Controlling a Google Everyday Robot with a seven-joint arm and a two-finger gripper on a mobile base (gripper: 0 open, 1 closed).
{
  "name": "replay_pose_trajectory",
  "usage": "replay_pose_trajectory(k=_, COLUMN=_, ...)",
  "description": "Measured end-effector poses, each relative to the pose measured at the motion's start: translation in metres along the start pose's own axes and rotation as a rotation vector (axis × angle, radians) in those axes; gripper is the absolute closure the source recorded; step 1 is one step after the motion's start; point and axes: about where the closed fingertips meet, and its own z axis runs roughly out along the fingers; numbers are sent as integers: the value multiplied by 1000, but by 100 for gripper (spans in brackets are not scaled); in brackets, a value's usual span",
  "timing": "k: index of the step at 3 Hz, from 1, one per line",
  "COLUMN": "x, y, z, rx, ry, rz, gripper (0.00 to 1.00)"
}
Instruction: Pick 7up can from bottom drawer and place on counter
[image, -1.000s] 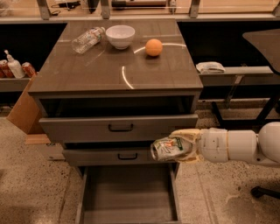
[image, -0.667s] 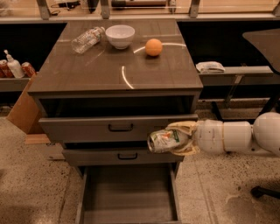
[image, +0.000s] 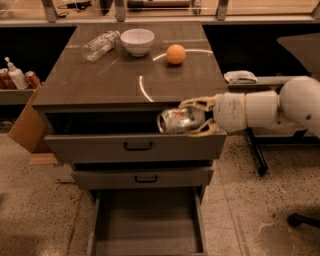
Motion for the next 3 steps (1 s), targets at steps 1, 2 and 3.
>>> replay_pose_trajectory(k=1, x=-6, y=-64, z=5, rx=34, ry=-8, rz=-49, gripper=100)
replay_pose_trajectory(k=2, x=-6, y=-64, z=5, rx=34, ry=-9, rz=-49, gripper=100)
replay_pose_trajectory(k=3, x=-14, y=-91, z=6, rx=70, ry=-38, rz=-52, gripper=100)
